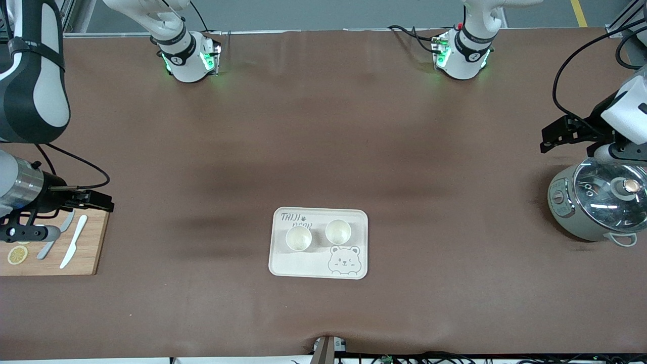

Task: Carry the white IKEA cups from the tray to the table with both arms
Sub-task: 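Move both grippers from rest toward the white cups on the tray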

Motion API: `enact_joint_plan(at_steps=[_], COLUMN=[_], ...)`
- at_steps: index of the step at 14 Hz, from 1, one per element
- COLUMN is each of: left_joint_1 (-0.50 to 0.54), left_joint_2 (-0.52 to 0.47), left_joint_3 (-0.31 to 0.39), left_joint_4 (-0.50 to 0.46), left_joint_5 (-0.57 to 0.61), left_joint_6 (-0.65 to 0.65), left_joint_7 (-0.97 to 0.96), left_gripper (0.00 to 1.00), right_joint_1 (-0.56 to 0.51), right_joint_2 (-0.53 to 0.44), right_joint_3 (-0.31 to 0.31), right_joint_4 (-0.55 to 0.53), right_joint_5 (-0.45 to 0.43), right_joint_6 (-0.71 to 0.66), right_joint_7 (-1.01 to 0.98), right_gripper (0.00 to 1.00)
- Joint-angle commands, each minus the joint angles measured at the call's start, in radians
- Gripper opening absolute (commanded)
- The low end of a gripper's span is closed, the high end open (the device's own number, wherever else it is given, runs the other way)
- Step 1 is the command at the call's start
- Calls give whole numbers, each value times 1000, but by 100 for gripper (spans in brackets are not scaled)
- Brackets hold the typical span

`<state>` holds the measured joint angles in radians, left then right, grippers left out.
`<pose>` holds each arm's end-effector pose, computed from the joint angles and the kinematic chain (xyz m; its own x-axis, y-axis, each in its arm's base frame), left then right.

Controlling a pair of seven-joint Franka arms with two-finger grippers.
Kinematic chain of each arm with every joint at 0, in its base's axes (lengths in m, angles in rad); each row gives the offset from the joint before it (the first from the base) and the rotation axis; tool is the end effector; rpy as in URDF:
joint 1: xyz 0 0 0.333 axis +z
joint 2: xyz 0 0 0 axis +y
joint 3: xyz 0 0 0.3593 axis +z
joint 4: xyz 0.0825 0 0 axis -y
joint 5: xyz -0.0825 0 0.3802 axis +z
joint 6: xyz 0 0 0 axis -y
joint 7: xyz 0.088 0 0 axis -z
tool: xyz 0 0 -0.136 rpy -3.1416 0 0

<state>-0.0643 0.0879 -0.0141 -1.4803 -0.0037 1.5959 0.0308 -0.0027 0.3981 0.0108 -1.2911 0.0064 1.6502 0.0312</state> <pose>0.5836 -0.0459 0.6337 0.9937 -0.1088 0.0278 -0.1089 -0.9940 0.0041 0.6852 0.0050 0.5299 0.9989 -0.0243 -0.0393 -0.0247 -0.9997 -0.0093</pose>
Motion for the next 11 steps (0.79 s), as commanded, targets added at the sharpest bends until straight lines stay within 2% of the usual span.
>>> enact_joint_plan(at_steps=[1,3,5,8,11], left_joint_1=[-50,-89,-91,-153,-212], left_joint_2=[53,73,78,136,217], left_joint_3=[-32,-46,-47,-60,-70], left_joint_4=[40,40,35,35,64], left_joint_5=[147,154,69,64,53], left_joint_6=[39,42,44,165,212], left_joint_7=[-11,-38,-110,-279,-340], left_gripper=[100,100,100,100,100], right_joint_1=[1,9,39,94,185], right_joint_2=[-7,-7,-5,-4,1], right_joint_3=[8,11,11,11,9], right_joint_4=[6,6,4,4,3], right_joint_5=[9,12,12,35,61], right_joint_6=[-3,-1,0,8,71], right_joint_7=[9,27,77,183,327], right_gripper=[100,100,100,100,100])
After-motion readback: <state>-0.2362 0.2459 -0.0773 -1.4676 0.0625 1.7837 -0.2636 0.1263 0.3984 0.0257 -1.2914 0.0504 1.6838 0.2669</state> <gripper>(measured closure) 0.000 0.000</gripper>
